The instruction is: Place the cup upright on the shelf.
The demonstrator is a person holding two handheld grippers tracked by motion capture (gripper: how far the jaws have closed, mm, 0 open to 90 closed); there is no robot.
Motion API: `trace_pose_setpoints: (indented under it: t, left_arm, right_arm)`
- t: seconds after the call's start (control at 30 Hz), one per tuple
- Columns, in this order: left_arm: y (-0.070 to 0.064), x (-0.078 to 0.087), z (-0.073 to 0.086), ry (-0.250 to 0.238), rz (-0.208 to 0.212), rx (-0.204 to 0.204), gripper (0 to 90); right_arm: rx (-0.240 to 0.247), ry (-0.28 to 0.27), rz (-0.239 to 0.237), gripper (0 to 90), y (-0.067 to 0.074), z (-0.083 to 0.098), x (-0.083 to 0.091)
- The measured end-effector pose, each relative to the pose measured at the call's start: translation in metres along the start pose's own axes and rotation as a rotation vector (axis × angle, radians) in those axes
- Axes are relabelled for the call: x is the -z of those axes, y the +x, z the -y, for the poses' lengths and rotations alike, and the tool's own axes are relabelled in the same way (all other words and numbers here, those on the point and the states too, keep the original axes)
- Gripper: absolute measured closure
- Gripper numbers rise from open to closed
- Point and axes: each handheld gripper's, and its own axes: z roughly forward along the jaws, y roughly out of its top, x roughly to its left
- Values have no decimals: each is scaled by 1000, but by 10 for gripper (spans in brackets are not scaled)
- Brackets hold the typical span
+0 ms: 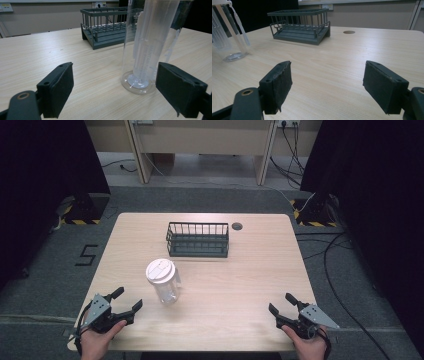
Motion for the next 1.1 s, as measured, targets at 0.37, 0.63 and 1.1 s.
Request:
trace_pose_setpoints:
  t: [0.37, 0.63, 1.1]
  left_arm:
    - [-12, -6, -5, -3, 48, -19, 146]
    - [-18, -18, -11, 9, 108, -19, 146]
    - [-29, -44, -17, 39, 134, -50, 145]
  right_arm:
    - [-28, -8, -14, 209, 1, -1, 1]
    - [-25, -8, -16, 208, 0, -1, 0]
    - [-33, -2, -20, 209, 1, 0, 0]
